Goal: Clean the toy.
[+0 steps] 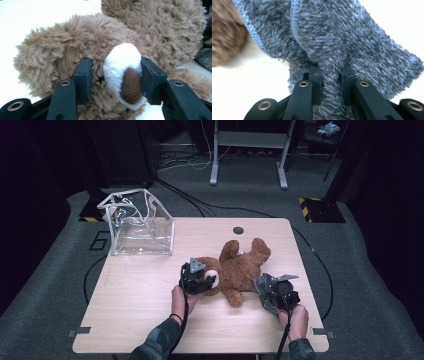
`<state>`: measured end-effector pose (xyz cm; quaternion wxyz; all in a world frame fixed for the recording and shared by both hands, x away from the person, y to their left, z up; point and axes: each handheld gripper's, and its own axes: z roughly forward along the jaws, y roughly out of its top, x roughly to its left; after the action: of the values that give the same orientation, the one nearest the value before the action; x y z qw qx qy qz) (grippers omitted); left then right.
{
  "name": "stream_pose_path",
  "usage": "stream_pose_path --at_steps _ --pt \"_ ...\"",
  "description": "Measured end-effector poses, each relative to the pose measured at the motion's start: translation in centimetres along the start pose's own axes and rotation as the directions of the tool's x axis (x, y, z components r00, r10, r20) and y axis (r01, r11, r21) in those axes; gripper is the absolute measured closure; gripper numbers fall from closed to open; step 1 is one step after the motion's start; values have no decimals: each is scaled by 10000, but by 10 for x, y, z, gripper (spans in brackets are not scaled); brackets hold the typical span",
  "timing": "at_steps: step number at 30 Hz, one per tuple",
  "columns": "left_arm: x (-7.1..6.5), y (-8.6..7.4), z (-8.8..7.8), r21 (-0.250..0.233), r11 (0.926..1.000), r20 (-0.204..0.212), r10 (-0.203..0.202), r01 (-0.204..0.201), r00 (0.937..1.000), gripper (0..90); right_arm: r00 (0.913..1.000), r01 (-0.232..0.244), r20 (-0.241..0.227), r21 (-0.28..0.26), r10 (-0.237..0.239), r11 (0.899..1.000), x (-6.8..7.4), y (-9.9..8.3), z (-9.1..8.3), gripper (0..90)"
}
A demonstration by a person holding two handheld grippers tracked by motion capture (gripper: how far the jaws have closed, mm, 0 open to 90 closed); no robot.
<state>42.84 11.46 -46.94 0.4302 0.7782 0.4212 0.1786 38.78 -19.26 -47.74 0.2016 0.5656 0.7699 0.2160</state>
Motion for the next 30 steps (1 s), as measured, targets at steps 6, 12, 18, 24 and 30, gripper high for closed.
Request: stream_pose_path --at_steps 6,12,18,24,30 --pt "1 1 0 27 10000 19 -44 44 10000 496 9981 142 -591 -527 -173 9985 8 10 -14 756" --pt "1 1 0 58 10000 33 -43 43 10000 496 9910 576 -1154 -866 -675 9946 36 37 -13 753" --pt "2 1 0 75 10000 150 -24 23 9999 495 9912 26 -1317 -562 -100 9984 24 27 7 762" --pt "3 1 0 99 9999 180 -32 30 9998 495 9941 -372 -1017 -37 366 9993 5 8 8 767" --pt "2 4 -1 157 9999 103 -64 62 9999 479 9894 -716 -1267 -28 707 9974 -6 -1 0 756"
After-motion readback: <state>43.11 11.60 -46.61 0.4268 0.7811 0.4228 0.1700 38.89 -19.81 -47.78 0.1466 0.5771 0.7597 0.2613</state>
